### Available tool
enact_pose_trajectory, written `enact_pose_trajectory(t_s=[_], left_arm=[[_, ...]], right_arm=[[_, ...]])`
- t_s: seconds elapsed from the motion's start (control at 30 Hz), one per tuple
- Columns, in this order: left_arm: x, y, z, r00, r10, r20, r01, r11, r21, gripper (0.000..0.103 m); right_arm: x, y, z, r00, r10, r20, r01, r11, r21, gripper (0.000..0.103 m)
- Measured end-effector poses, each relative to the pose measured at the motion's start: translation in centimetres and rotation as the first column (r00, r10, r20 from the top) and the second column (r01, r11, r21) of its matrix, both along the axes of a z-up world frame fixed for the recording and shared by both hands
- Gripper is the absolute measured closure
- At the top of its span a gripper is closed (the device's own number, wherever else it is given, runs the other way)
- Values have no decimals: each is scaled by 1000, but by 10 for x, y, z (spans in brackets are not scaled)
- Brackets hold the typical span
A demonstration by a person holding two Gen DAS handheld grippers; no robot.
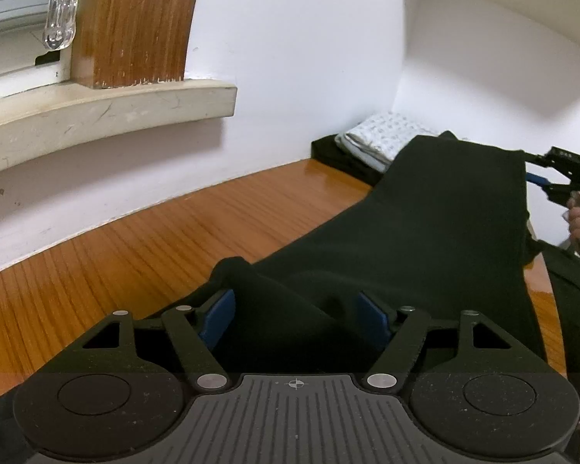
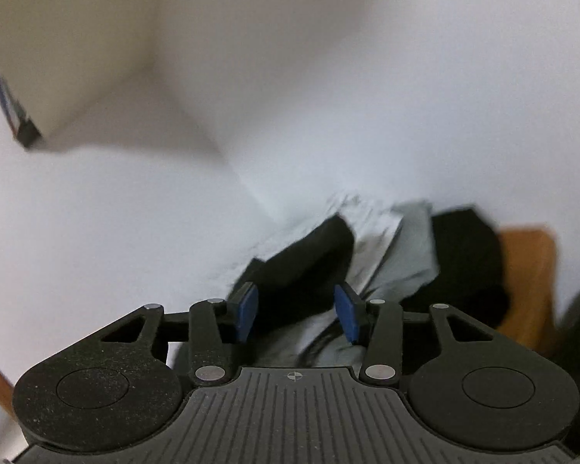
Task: Fold clothes
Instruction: 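Lift the trousers end with the right gripper and fold it toward the left gripper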
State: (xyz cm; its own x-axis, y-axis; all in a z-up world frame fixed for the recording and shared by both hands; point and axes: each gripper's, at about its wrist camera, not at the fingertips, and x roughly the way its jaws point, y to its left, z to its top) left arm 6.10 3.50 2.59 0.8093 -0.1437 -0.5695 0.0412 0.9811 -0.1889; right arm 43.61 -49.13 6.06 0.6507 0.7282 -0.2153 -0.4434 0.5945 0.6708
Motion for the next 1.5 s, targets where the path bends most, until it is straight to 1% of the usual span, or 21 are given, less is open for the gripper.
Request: enact_pose_trajectory(t_s=[0.1, 0.13, 0.23, 0.3, 0.4, 0.5, 0.63, 0.67, 0.7, 0.73, 0.8, 0.87, 0.9, 0.97, 1.03, 1.13, 1.23, 1.3, 1.37, 1.43, 1.5], left_arm=[[-2, 3, 0, 1000, 0, 4, 0, 1000, -14, 29], [-4, 5, 1, 1000, 0, 5, 0, 1000, -20, 29], [-5, 6, 1, 1000, 0, 7, 0, 1000, -27, 28], [-5, 6, 1, 1000, -1, 8, 1, 1000, -27, 28], [-4, 5, 1, 1000, -2, 7, 2, 1000, -25, 27], [-4, 5, 1, 1000, -3, 7, 3, 1000, -22, 26], [-4, 6, 1, 1000, -2, 9, 2, 1000, -27, 26], [-4, 6, 1, 1000, -1, 9, 1, 1000, -29, 26], [-4, 6, 1, 1000, -1, 9, 1, 1000, -29, 26], [-4, 6, 1, 1000, -1, 9, 1, 1000, -28, 26], [-4, 5, 2, 1000, -1, 9, 2, 1000, -28, 25], [-4, 5, 2, 1000, -2, 9, 2, 1000, -27, 25], [-4, 5, 2, 1000, -2, 9, 2, 1000, -27, 25], [-4, 5, 2, 1000, -2, 9, 2, 1000, -27, 25], [-5, 6, 2, 1000, 1, 13, -1, 999, -33, 25], [-7, 8, 2, 1000, 8, 23, -7, 999, -49, 25], [-9, 11, 2, 999, 12, 31, -10, 998, -65, 25], [-9, 12, 3, 999, 14, 33, -12, 998, -69, 25], [-9, 11, 3, 999, 16, 34, -13, 998, -68, 25], [-9, 11, 3, 999, 17, 36, -14, 997, -71, 25], [-9, 11, 3, 999, 18, 37, -15, 997, -73, 25]], right_arm=[[3, 6, -2, 1000, -6, 0, 6, 997, 79, 57], [5, -4, -1, 1000, -9, 0, 9, 995, 98, 57], [9, -4, 7, 999, -54, -9, 54, 989, 138, 51], [12, -3, 8, 997, -63, -51, 71, 983, 168, 51], [19, 0, 6, 992, -48, -118, 68, 982, 177, 50], [30, 13, 3, 977, -10, -214, 28, 996, 82, 50], [39, 25, 6, 979, -54, -197, 62, 997, 36, 50], [41, 28, 9, 981, -63, -184, 69, 997, 27, 52], [43, 31, 13, 983, -72, -170, 76, 997, 15, 72], [43, 34, 18, 987, -76, -139, 78, 997, 14, 84], [32, 36, 30, 997, -74, -38, 75, 997, 26, 93], [12, 46, 47, 995, -7, 98, 6, 1000, 13, 94], [-3, 50, 55, 986, 32, 167, -32, 999, -2, 95], [-26, 67, 68, 956, 152, 251, -150, 988, -27, 95], [-69, 89, 69, 906, 308, 288, -297, 951, -82, 95], [-136, 119, 60, 790, 530, 308, -493, 848, -194, 95], [-200, 136, 12, 685, 691, 229, -621, 719, -310, 95], [-225, 137, -14, 653, 733, 191, -653, 672, -350, 95], [-242, 141, -35, 629, 759, 171, -647, 632, -426, 95], [-254, 137, -37, 622, 764, 171, -640, 622, -452, 95], [-255, 133, -37, 625, 759, 181, -628, 626, -462, 95]])
